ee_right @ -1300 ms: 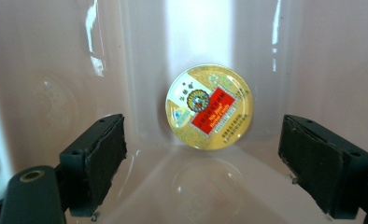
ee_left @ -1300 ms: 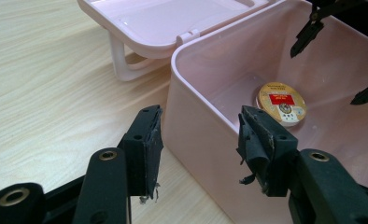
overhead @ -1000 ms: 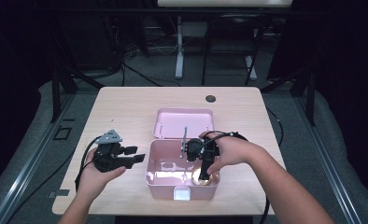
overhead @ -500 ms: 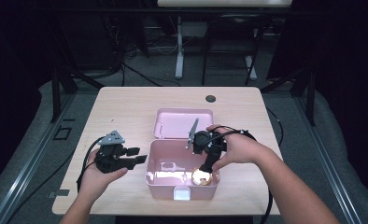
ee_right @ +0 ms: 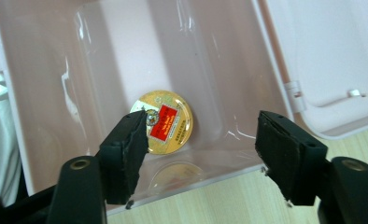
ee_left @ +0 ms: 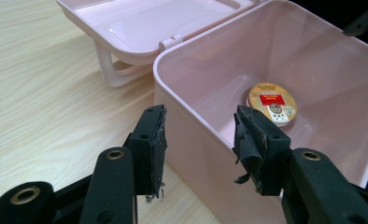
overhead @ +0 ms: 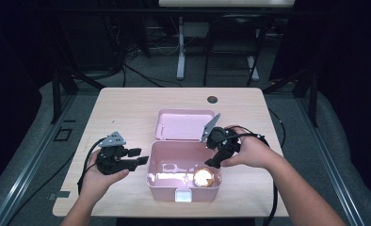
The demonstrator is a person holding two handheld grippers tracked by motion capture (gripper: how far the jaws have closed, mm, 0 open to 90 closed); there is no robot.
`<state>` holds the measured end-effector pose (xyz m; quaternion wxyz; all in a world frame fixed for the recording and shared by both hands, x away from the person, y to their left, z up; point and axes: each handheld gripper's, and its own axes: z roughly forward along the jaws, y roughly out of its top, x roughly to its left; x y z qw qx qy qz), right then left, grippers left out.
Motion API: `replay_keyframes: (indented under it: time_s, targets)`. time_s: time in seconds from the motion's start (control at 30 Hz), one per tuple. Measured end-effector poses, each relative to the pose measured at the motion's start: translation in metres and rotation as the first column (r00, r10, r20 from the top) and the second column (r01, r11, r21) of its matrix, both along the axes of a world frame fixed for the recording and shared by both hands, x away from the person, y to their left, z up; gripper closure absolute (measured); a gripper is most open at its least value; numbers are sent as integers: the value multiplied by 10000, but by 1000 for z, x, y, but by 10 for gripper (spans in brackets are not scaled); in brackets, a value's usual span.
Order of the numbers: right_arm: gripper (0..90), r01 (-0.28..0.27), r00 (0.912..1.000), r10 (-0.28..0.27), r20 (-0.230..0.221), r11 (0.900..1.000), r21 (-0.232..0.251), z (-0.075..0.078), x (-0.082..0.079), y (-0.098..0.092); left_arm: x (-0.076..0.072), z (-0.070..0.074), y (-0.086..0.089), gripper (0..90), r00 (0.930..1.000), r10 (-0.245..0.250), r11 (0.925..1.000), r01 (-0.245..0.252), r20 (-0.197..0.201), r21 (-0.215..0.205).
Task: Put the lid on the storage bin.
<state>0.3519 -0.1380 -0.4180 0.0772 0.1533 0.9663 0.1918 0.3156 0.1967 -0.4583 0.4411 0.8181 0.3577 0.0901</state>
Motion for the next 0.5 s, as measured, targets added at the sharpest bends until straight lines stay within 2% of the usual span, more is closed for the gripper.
replay_keyframes:
  time_s: [0.13,0.27,0.33,0.5]
  targets:
    - [344,278,9995,-265,-185,9971,713,2,0,-5,0,0,0,532,10000,-25,10000,25,9,4]
    - [391,398,9990,-414,155,9948,939,4,-2,-7,0,-1,-1,533,9999,-72,10000,72,-73,25]
    - [406,463,9983,-500,284,9916,1211,6,-2,-8,0,-2,-2,535,9999,-78,10000,78,-68,57]
    - [442,610,9971,-665,366,9889,1355,6,0,-11,0,-2,-3,536,9999,-112,9999,112,-54,84]
